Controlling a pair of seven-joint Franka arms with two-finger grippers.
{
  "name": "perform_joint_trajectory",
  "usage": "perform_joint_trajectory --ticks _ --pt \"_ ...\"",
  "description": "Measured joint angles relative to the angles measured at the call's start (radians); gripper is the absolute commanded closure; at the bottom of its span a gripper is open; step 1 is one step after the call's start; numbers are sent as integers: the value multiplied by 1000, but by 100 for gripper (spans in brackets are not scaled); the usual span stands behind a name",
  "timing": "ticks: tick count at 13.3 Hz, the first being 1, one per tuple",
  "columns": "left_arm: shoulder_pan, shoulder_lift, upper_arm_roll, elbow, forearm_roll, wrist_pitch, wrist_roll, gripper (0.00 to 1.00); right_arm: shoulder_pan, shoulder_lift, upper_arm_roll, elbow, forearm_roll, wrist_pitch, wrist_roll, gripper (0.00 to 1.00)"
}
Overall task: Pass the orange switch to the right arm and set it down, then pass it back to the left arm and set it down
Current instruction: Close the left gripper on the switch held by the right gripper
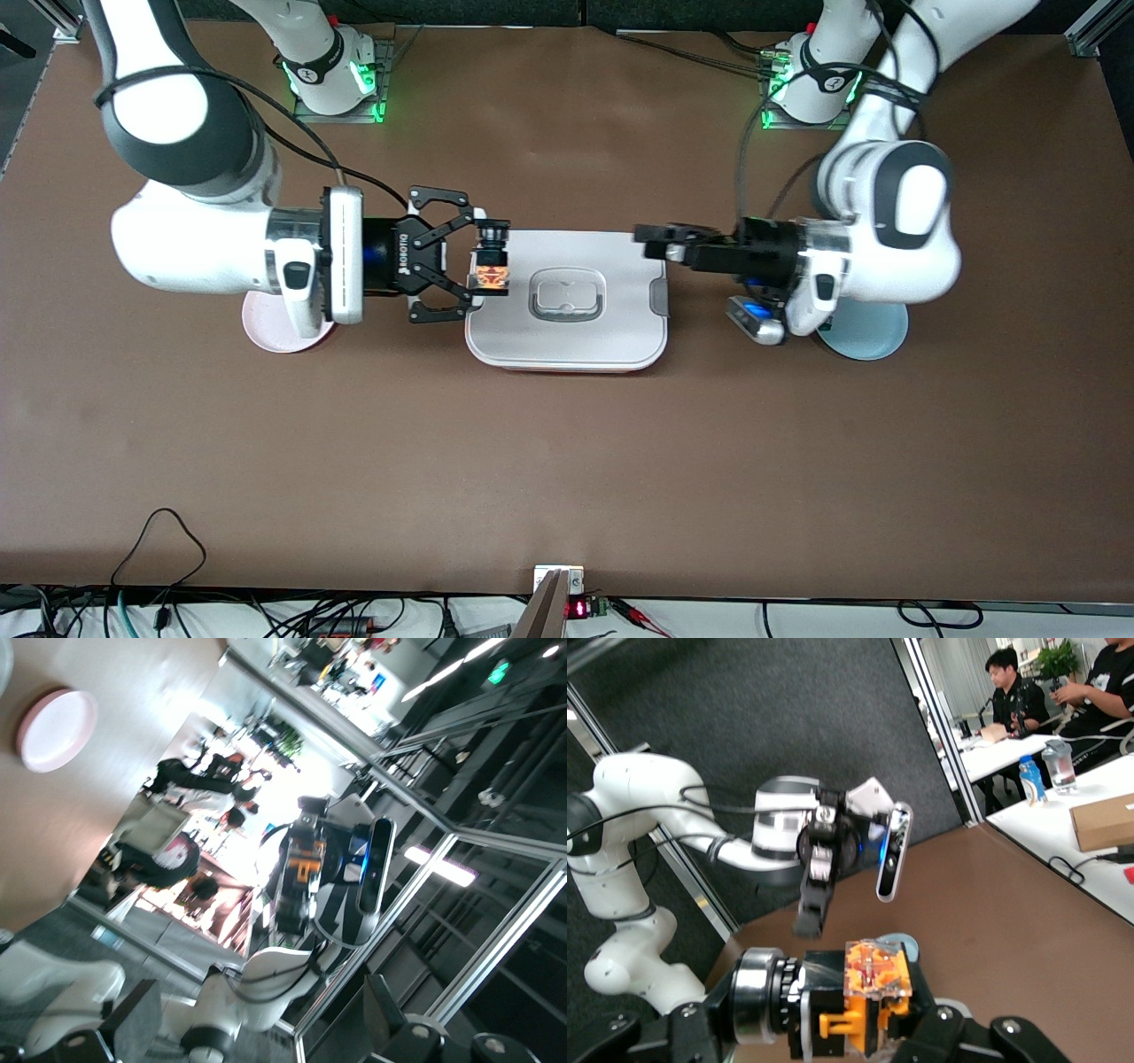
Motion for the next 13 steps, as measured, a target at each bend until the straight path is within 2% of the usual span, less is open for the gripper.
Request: perform_joint_trajectory --ticks 2,5,10,11,13 --pt "-15 2 -55 -6 -79 124 61 0 44 10 2 -2 51 65 -4 68" --pt "-67 5 -72 -2 -159 246 101 0 122 18 5 -6 113 158 -3 68" --pt "-90 10 -70 18 -203 298 89 1 142 20 4 -6 128 184 0 69" --pt "-89 11 -70 19 -203 298 86 6 142 21 4 -6 128 186 0 69" --pt "-87 12 -69 19 -203 298 77 24 142 21 4 -6 129 192 0 68"
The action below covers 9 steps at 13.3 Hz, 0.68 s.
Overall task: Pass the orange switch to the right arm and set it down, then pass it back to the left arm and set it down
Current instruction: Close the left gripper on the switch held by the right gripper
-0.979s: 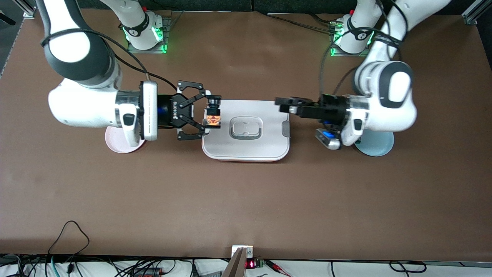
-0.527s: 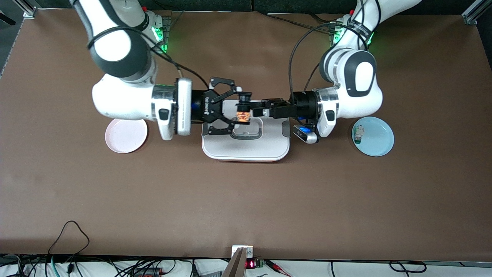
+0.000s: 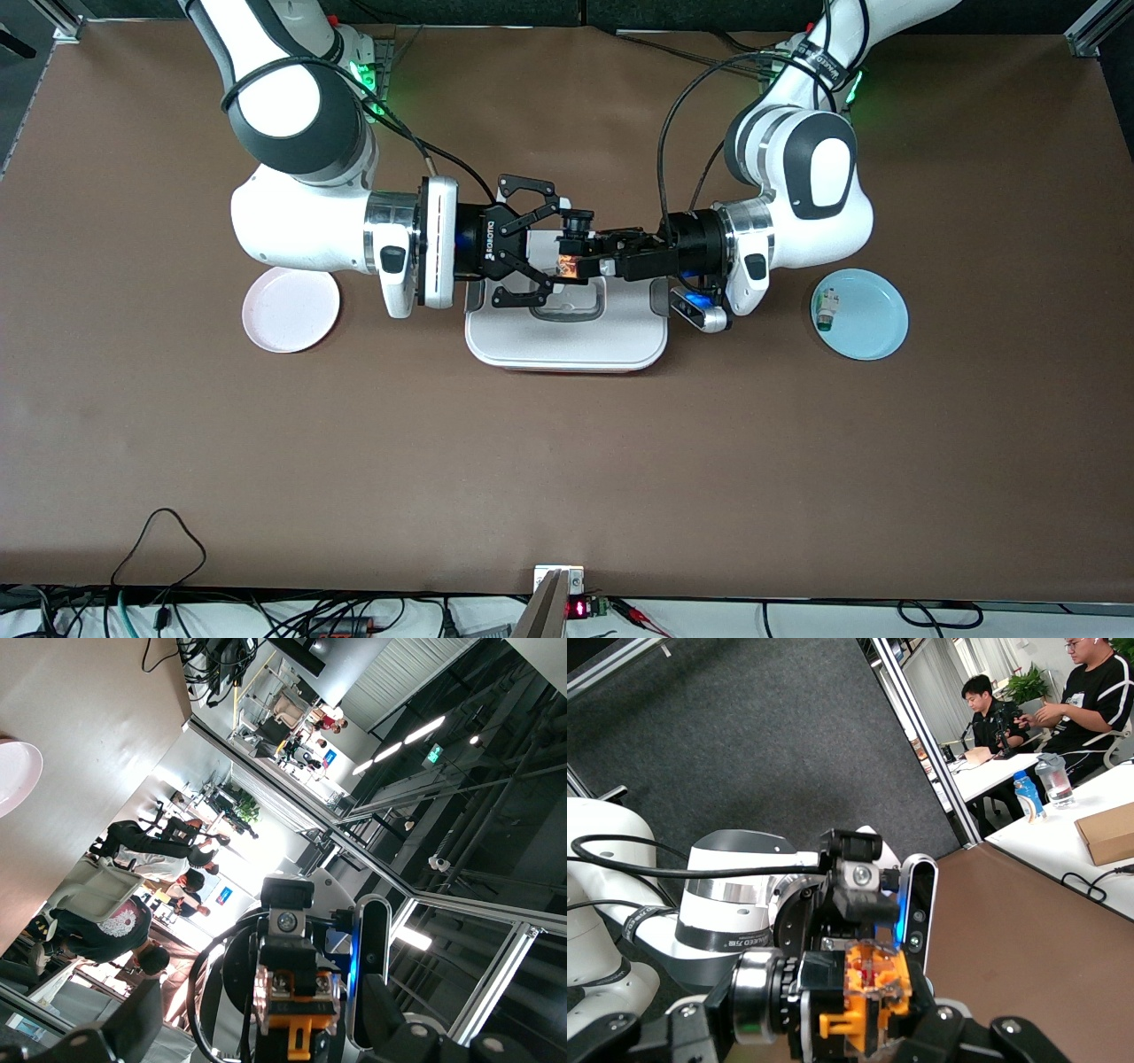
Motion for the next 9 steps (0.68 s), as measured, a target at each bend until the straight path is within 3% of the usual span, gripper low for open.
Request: perform_joint_trajectory --ticks 4,6,9 --pt "3 0 2 20 0 0 -73 50 4 0 0 0 1 4 0 68" --pt "3 0 2 23 0 2 -88 71 3 0 0 2 6 8 0 68" --pt "2 3 3 23 3 2 -84 81 4 0 -1 3 6 10 10 68"
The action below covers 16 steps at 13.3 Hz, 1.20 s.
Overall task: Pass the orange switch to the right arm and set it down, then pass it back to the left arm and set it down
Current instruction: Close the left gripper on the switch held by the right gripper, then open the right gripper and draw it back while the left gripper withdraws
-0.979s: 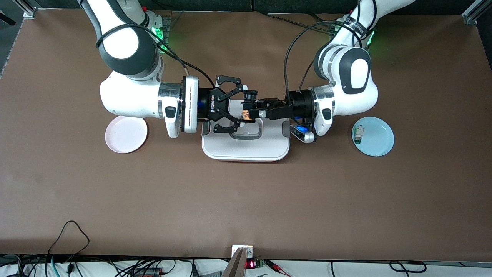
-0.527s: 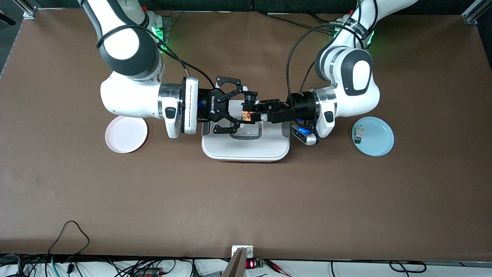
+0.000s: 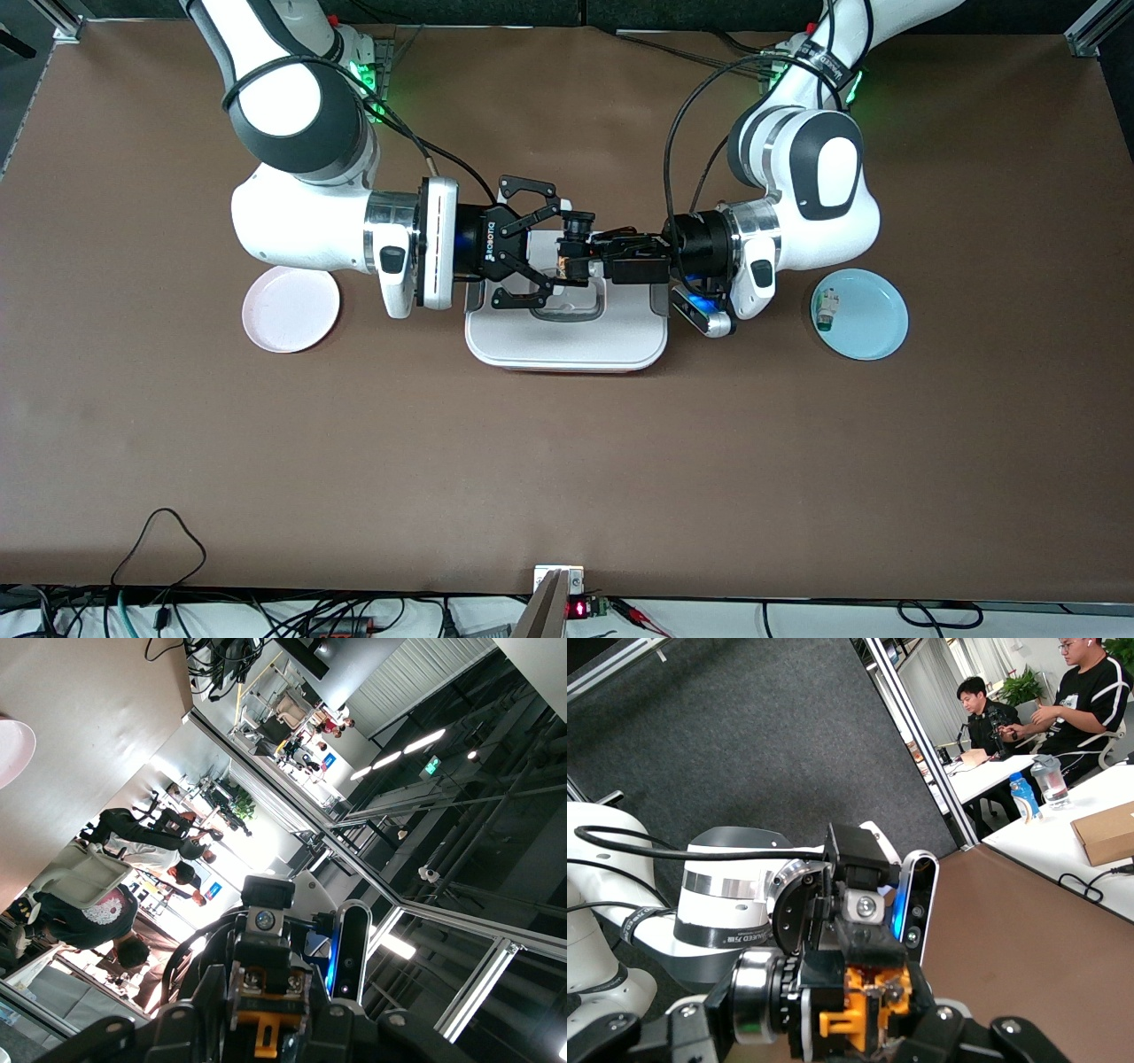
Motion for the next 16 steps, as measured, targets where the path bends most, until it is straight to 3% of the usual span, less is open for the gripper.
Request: perform_joint_trajectory --ticks 1,2,3,4,5,11,16 --pt "0 0 0 0 0 0 1 83 0 0 0 0 0 0 0 65" --pt "0 0 0 0 0 0 1 84 0 0 0 0 0 0 0 44" --pt "0 1 0 0 0 0 1 86 0 1 0 0 1 0 7 2" --pt "0 1 0 0 0 0 0 89 0 1 0 0 2 1 26 0" --pt "1 2 1 1 -1 1 -4 99 1 1 0 0 6 1 43 0" --pt "10 4 8 6 16 2 -7 100 1 -1 0 0 13 1 65 0" --pt "40 5 9 22 446 -79 -4 100 -15 -22 -3 -26 12 1 126 0"
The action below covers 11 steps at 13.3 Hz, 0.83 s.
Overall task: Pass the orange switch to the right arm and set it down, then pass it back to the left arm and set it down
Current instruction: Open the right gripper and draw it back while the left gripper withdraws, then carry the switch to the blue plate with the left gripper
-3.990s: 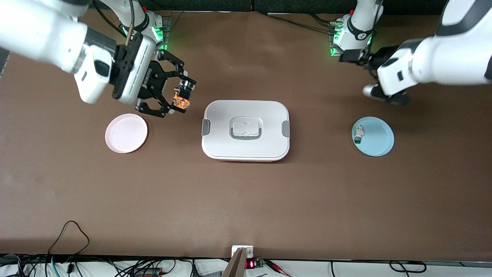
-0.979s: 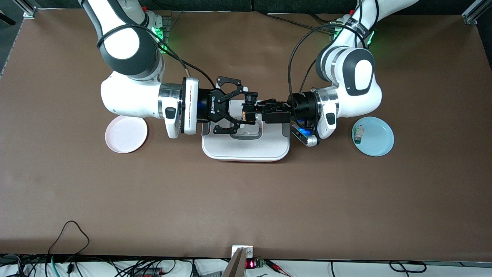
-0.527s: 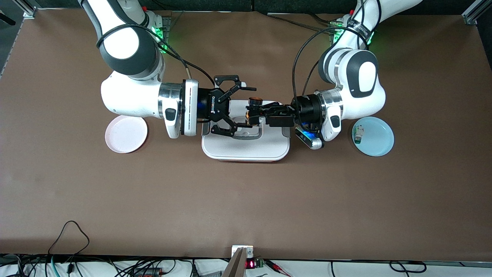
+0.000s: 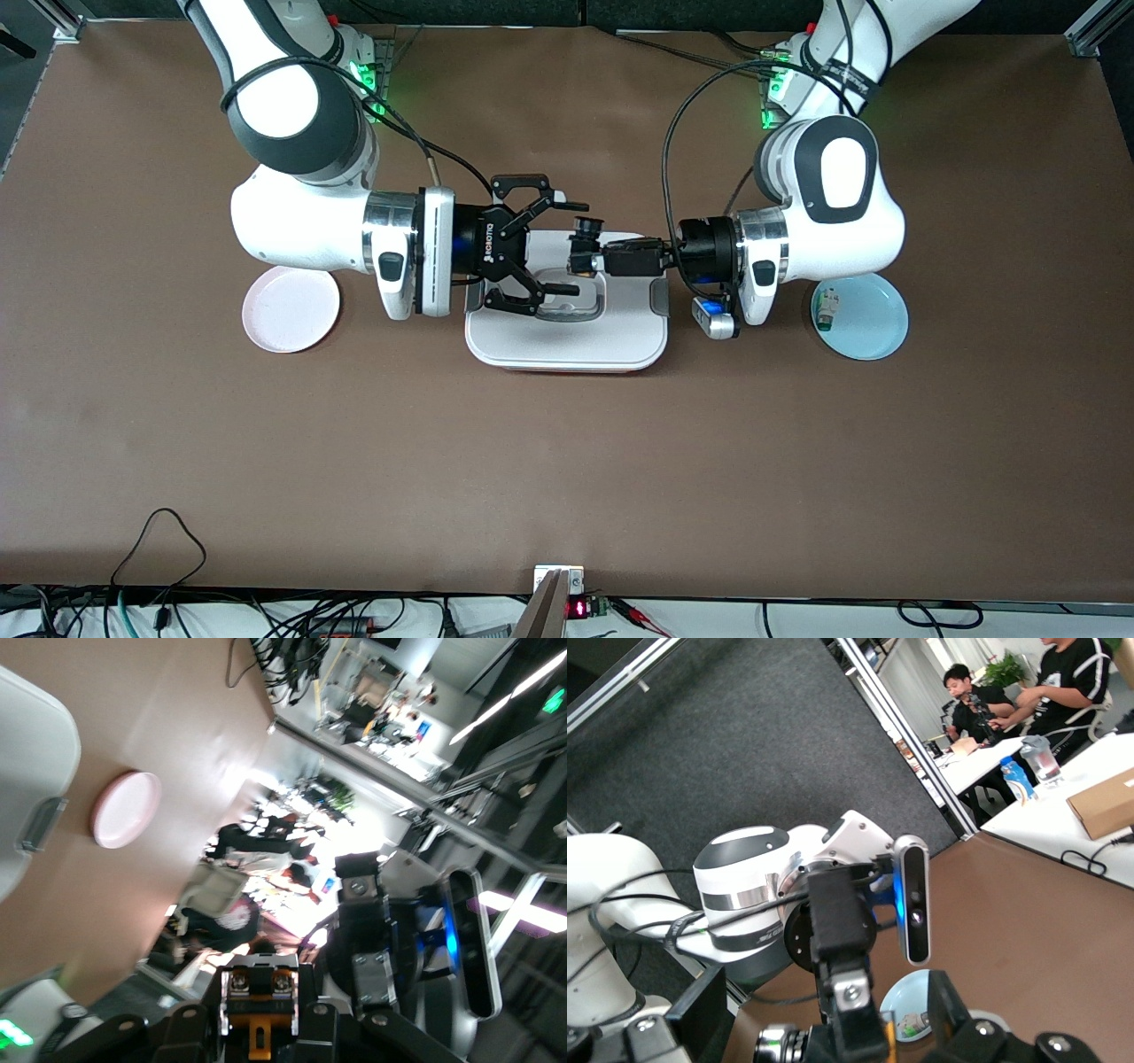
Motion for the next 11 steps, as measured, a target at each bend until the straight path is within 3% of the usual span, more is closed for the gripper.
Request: perform_joint_trajectory --ticks 2,7,11 --pt "34 4 1 24 204 -88 31 100 -38 -47 -3 -55 -25 0 22 0" --pt "157 49 5 36 690 -317 388 100 -210 -156 -10 -175 -245 -72 168 0" --pt "198 54 4 44 1130 -436 758 99 -289 -220 -11 -209 -567 -194 477 0"
